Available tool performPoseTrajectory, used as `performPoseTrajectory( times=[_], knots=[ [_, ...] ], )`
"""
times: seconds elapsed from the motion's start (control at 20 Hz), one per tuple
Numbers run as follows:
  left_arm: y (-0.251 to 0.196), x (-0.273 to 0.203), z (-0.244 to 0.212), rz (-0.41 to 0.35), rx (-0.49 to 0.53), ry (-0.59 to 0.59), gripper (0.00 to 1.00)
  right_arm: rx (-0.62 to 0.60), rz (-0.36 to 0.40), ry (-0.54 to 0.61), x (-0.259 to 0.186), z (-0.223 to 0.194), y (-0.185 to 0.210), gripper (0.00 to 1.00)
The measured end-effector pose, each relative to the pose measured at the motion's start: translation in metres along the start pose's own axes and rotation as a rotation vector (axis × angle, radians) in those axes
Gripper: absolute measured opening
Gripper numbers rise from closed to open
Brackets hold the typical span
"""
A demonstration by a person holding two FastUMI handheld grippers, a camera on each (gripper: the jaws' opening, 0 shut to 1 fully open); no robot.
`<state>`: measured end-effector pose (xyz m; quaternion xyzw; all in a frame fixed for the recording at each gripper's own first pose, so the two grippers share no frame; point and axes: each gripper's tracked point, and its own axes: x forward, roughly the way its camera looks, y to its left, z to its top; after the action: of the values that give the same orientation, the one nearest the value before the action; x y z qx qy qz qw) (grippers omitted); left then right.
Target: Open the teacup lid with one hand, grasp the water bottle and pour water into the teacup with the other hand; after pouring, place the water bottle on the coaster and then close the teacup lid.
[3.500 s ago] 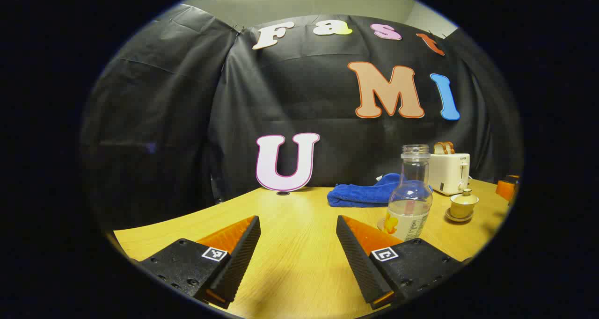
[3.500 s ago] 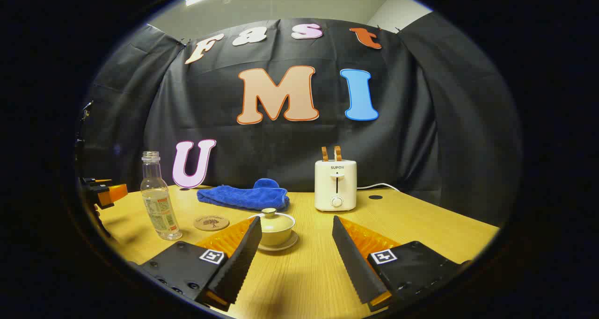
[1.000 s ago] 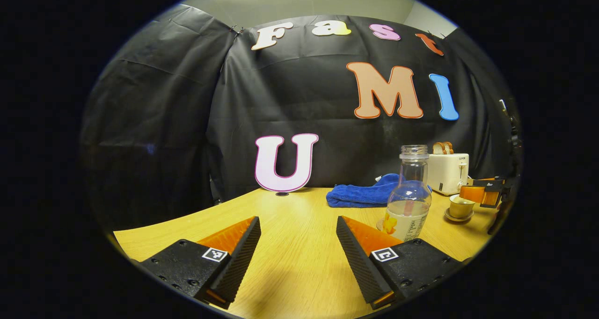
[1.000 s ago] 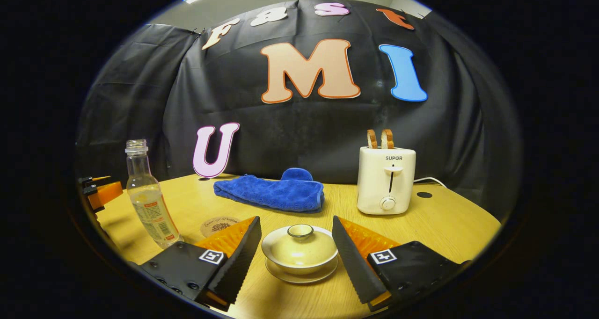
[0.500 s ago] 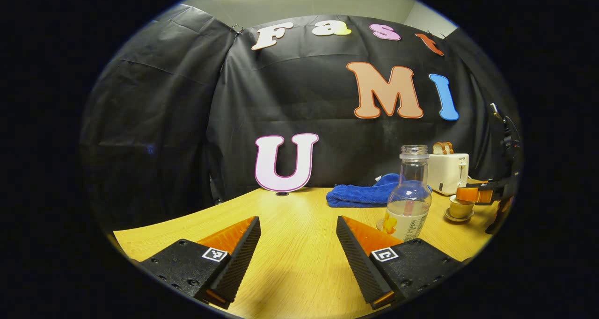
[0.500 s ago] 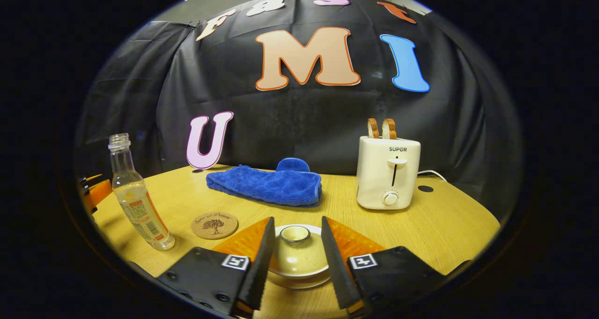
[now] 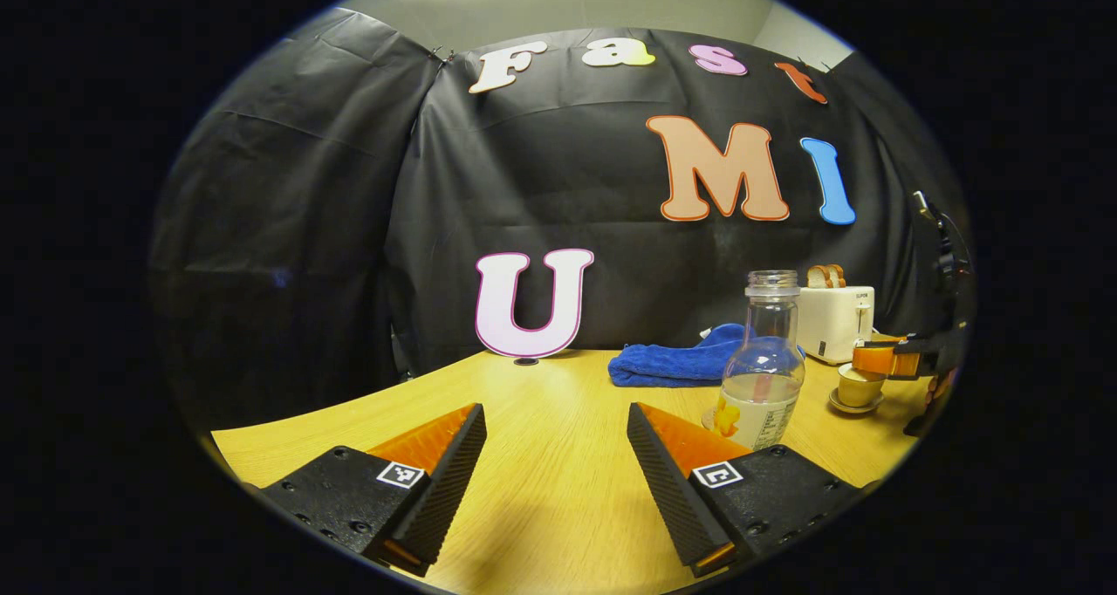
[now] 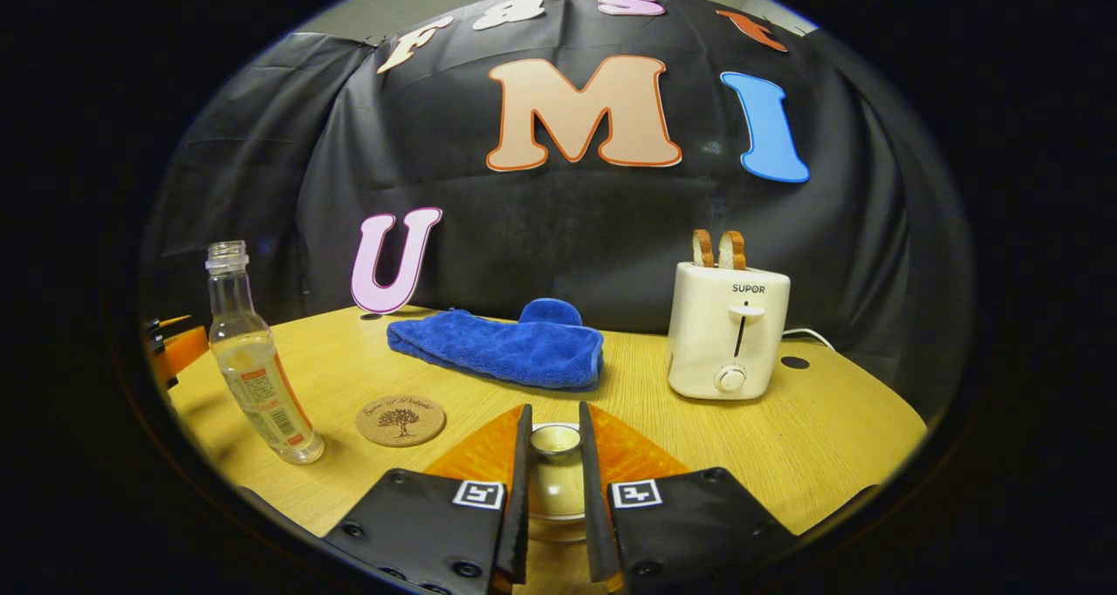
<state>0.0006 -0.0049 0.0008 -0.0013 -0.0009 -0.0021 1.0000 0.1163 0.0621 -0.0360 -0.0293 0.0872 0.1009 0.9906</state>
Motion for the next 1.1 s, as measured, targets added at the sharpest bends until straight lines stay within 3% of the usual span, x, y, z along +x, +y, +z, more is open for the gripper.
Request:
performPoseTrajectory(
  times=[0.2,0.55,1.1],
  knots=[
    [0.000,0.000,0.000,0.000,0.000,0.000,0.95,0.021,0.014,-0.055,-0.007,0.009,0.000,0.31],
    [-0.004,-0.001,0.001,-0.023,-0.001,-0.002,0.95,0.027,-0.039,-0.110,-0.022,0.014,-0.010,0.31],
    [-0.054,-0.009,0.002,-0.284,-0.005,-0.009,0.95,0.051,-0.135,-0.158,-0.073,0.015,-0.033,0.29]
  ],
)
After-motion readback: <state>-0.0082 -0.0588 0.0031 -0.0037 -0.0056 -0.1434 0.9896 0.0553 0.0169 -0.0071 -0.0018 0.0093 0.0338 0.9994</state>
